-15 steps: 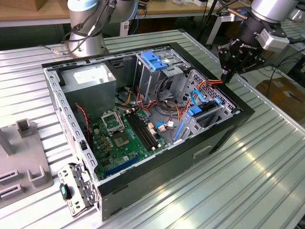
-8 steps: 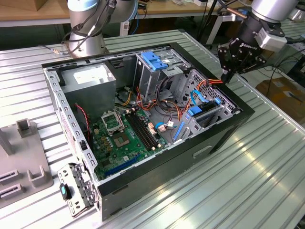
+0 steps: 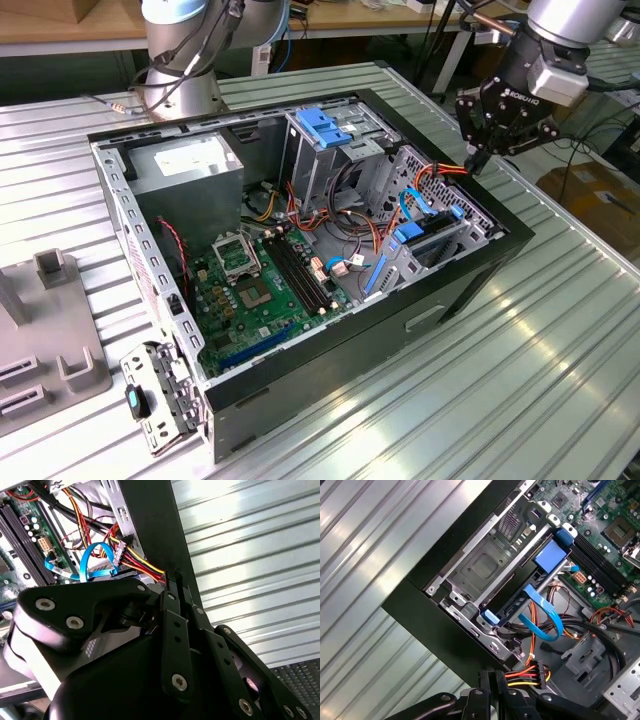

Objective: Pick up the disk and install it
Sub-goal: 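Insert the second disk wire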

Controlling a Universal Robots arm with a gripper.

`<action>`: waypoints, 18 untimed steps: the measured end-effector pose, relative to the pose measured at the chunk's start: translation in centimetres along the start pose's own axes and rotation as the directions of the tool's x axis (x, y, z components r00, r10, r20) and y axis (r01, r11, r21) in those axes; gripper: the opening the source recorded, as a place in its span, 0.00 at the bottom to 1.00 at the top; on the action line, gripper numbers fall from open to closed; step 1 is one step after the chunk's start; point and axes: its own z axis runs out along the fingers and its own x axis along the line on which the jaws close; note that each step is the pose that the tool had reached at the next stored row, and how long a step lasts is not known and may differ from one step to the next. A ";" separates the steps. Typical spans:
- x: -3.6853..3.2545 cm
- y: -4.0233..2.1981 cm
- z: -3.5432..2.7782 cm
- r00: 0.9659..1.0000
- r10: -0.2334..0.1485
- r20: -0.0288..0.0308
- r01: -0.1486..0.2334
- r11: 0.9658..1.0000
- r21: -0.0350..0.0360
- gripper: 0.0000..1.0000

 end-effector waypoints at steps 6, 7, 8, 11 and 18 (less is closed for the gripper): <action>-0.04 0.05 0.02 0.997 0.074 -0.002 -0.074 0.997 0.000 0.16; -0.06 0.07 0.02 0.996 0.088 -0.002 -0.088 0.996 0.000 0.16; -0.07 0.08 0.02 0.995 0.098 -0.002 -0.098 0.995 0.000 0.16; -0.09 0.11 0.04 0.991 0.135 -0.003 -0.135 0.991 -0.001 0.16; -0.16 0.18 0.11 0.969 0.248 -0.006 -0.248 0.969 -0.001 0.16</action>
